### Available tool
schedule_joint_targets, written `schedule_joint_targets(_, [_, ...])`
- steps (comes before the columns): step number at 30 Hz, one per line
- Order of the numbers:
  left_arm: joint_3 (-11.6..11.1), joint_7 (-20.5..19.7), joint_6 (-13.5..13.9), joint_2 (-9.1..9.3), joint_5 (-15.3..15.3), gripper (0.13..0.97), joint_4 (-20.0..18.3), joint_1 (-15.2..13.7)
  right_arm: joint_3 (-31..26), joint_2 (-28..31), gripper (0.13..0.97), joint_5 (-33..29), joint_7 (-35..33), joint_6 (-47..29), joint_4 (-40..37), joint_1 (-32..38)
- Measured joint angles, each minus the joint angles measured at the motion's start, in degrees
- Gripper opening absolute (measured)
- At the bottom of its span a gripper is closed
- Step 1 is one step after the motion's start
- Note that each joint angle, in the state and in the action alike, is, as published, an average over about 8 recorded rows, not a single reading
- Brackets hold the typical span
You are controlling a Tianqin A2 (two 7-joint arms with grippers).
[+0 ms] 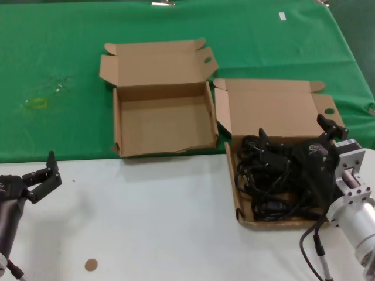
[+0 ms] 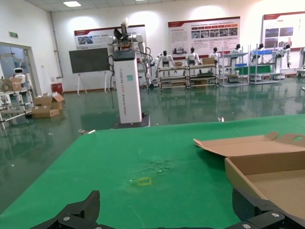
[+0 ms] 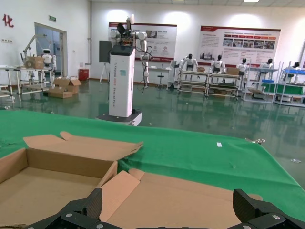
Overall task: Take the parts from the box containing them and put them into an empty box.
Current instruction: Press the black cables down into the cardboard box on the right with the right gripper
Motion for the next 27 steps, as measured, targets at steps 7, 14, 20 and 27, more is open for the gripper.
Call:
schedule_joint_targets(7, [0.0, 0.0, 0.0, 0.00, 0.0, 0.966, 0.0, 0.0, 0.0, 0.0, 0.966, 0.0, 0.0, 0.0, 0.0, 0.0])
schedule_joint_targets(14, [0.0, 0.0, 0.0, 0.00, 0.0, 0.966, 0.0, 0.0, 0.0, 0.0, 0.966, 0.0, 0.0, 0.0, 0.0, 0.0])
schedule_joint_targets(20, [0.0, 0.0, 0.0, 0.00, 0.0, 0.966, 0.0, 0.0, 0.0, 0.0, 0.966, 0.0, 0.0, 0.0, 0.0, 0.0])
schedule_joint_targets(27, [0.0, 0.0, 0.0, 0.00, 0.0, 0.966, 0.0, 0.0, 0.0, 0.0, 0.966, 0.0, 0.0, 0.0, 0.0, 0.0])
